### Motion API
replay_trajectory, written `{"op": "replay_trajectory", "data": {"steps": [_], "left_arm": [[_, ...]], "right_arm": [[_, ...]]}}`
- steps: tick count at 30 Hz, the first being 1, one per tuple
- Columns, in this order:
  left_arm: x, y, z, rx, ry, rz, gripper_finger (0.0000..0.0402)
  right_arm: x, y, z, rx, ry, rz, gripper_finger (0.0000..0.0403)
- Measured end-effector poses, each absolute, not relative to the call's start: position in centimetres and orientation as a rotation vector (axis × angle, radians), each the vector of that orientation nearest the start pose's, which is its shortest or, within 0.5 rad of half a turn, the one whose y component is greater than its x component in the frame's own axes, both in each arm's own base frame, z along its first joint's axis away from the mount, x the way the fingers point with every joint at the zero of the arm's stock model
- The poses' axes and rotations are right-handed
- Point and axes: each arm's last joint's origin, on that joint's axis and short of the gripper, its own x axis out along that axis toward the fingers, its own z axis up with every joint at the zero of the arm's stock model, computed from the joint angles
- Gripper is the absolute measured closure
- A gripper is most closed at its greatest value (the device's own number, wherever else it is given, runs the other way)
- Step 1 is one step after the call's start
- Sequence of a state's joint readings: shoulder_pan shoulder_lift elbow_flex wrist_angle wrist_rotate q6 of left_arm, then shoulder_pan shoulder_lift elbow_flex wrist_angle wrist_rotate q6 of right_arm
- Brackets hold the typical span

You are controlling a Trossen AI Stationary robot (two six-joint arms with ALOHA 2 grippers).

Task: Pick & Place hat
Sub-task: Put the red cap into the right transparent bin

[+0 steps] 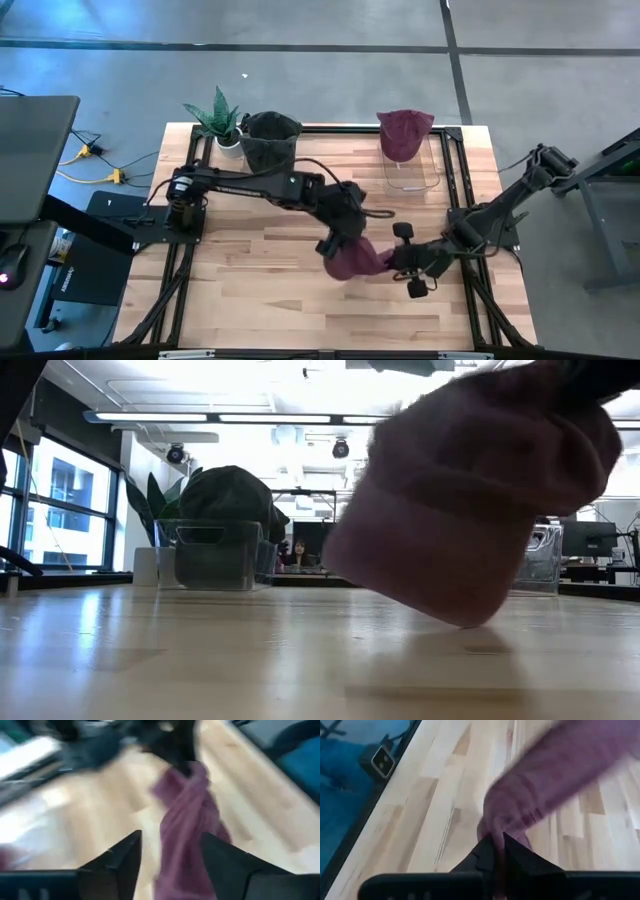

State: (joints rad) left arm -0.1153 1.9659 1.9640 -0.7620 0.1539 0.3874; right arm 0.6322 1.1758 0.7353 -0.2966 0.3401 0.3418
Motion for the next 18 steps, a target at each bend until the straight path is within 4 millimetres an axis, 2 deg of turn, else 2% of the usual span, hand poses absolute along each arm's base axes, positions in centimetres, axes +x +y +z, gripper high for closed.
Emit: {"op": "replay_trajectory", "data": {"steps": [3,7,11,15,18], "left_arm": [[42.7,-6.4,35.5,0.429,0.705,-0.359,0.0188],[42.4,-9.0,35.5,0.564,0.667,-0.435,0.0184],[42.7,-11.0,35.7,0.693,0.610,-0.320,0.0184],[44.7,-11.0,33.7,0.749,0.604,-0.255,0.0184],[45.8,-10.4,33.4,0.746,0.543,-0.268,0.0184]], "right_arm": [[19.8,12.6,23.8,0.007,0.660,0.162,0.0385],[19.7,12.1,24.7,0.007,0.614,0.176,0.0396],[19.4,11.9,25.8,-0.017,0.545,0.217,0.0396],[19.4,12.1,26.6,-0.042,0.482,0.316,0.0389],[19.3,12.3,26.8,-0.047,0.469,0.372,0.0389]]}}
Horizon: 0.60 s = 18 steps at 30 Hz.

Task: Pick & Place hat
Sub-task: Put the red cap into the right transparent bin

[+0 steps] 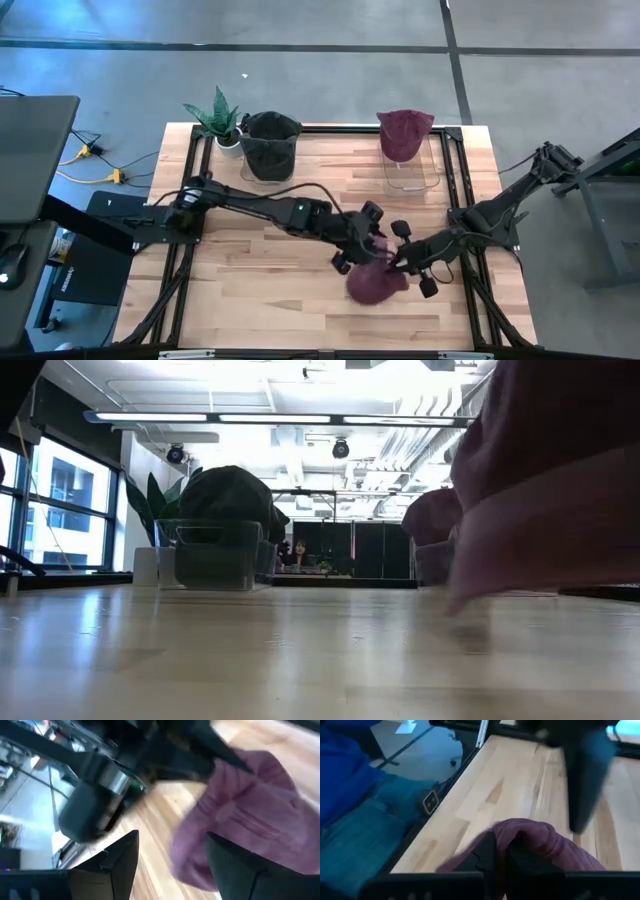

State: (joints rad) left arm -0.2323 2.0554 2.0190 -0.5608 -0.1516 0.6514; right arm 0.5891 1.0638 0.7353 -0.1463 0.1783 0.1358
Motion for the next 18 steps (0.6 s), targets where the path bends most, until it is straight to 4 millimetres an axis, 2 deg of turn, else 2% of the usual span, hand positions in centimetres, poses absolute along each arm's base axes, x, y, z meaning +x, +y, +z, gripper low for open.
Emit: {"op": "replay_trajectory", "data": {"steps": [7,13,18], "left_arm": [[46.1,-9.7,33.2,0.635,0.487,-0.467,0.0184],[46.1,-9.8,33.2,0.571,0.490,-0.489,0.0184],[46.4,-8.9,32.8,0.469,0.478,-0.533,0.0184]], "right_arm": [[18.6,12.4,26.8,-0.016,0.509,0.411,0.0398],[18.1,12.9,26.9,-0.023,0.494,0.407,0.0395],[17.4,14.0,27.2,-0.025,0.466,0.457,0.0400]]}}
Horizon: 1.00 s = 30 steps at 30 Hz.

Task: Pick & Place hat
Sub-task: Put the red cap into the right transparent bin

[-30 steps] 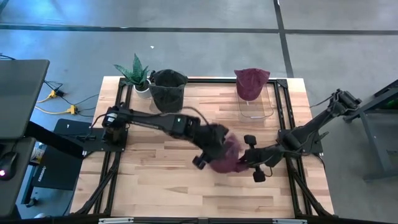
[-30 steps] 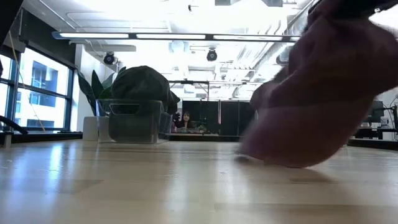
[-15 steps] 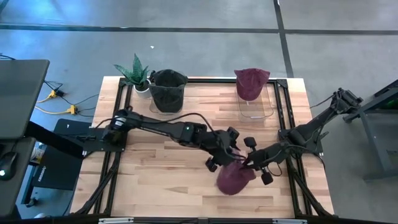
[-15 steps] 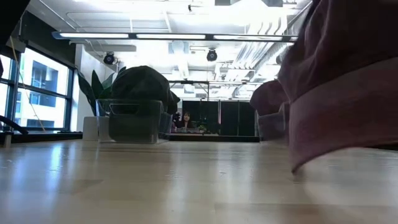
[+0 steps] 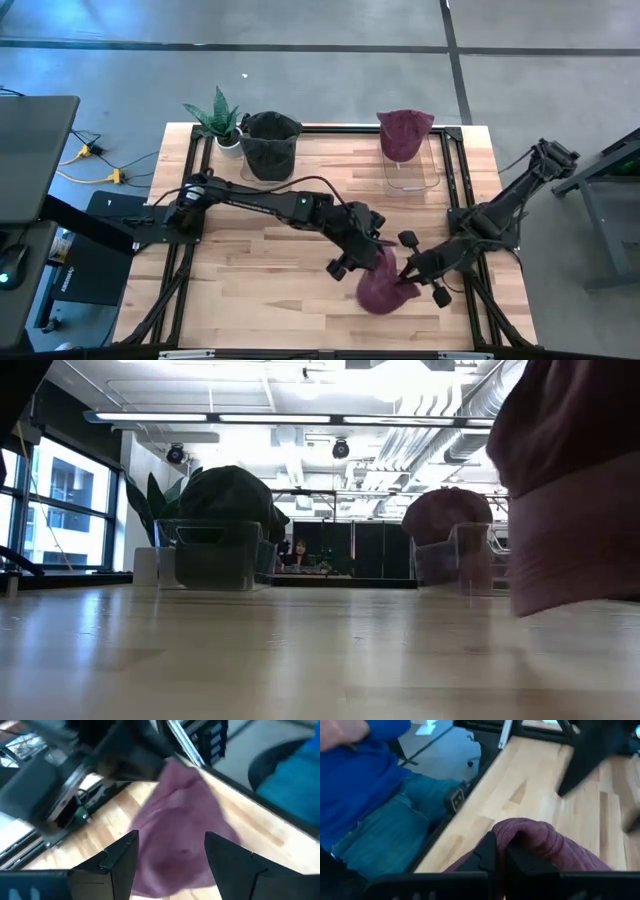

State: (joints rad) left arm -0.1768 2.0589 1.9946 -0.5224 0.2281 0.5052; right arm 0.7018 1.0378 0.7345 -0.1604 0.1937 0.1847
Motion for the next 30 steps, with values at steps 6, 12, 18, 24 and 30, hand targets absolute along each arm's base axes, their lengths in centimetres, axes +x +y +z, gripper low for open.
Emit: {"op": "replay_trajectory", "data": {"steps": [6,12,18,24,30], "left_arm": [[47.5,-7.9,30.9,0.379,0.388,-0.477,0.0184],[48.2,-8.2,30.0,0.324,0.348,-0.532,0.0184],[49.2,-8.6,28.2,0.290,0.321,-0.627,0.0184],[50.1,-8.9,26.5,0.283,0.298,-0.676,0.0184],[50.3,-9.1,26.3,0.278,0.265,-0.720,0.0212]], "right_arm": [[17.1,14.5,27.5,-0.028,0.433,0.451,0.0395],[17.2,14.6,27.6,-0.047,0.416,0.459,0.0397],[17.3,14.7,27.9,-0.065,0.367,0.469,0.0393],[17.3,14.7,28.0,-0.067,0.367,0.472,0.0395],[17.2,14.7,27.8,-0.029,0.394,0.468,0.0392]]}}
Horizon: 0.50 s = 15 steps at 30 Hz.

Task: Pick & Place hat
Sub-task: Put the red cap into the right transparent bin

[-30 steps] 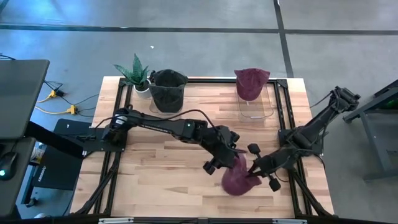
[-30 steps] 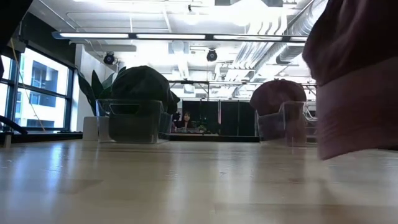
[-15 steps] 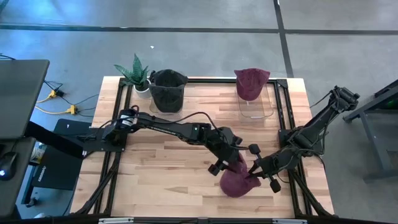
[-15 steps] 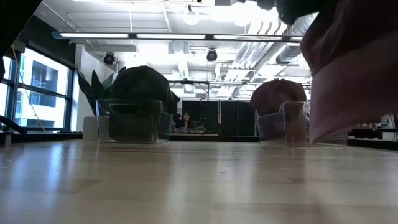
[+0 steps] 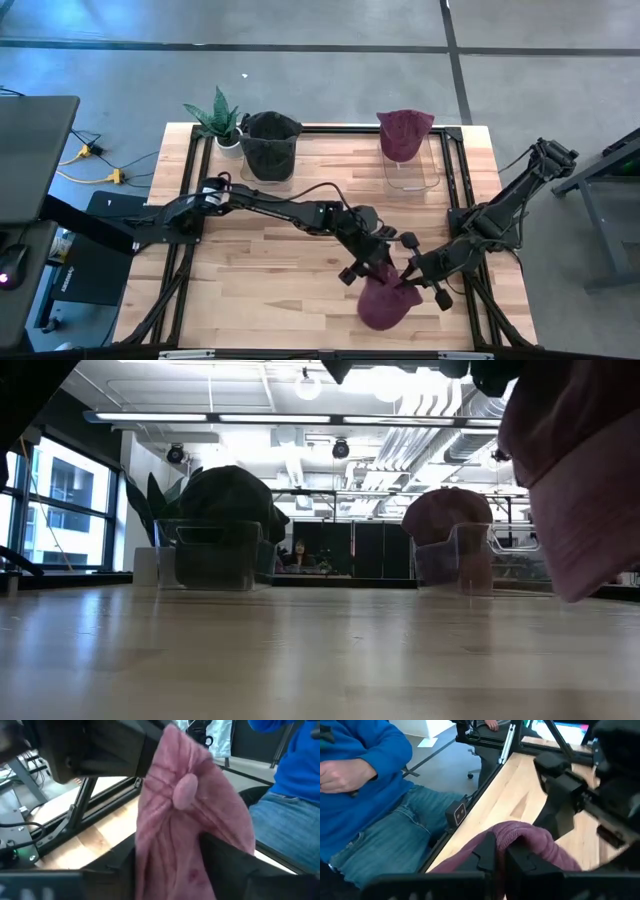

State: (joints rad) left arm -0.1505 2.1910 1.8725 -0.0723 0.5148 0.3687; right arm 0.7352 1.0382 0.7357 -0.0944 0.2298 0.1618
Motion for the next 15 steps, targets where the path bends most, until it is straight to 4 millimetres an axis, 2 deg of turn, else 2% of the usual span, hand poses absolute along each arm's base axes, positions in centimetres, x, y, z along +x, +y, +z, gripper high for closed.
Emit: {"op": "replay_trajectory", "data": {"steps": [2,8,15], "left_arm": [[50.3,-9.1,26.3,0.280,0.268,-0.722,0.0247],[49.9,-8.8,25.7,0.310,0.326,-0.761,0.0385],[48.7,-7.6,26.5,0.289,0.361,-0.890,0.0383]], "right_arm": [[17.1,14.7,27.6,-0.007,0.421,0.460,0.0393],[16.6,14.4,26.5,0.100,0.574,0.403,0.0396],[16.0,13.6,25.3,0.164,0.727,0.266,0.0382]]}}
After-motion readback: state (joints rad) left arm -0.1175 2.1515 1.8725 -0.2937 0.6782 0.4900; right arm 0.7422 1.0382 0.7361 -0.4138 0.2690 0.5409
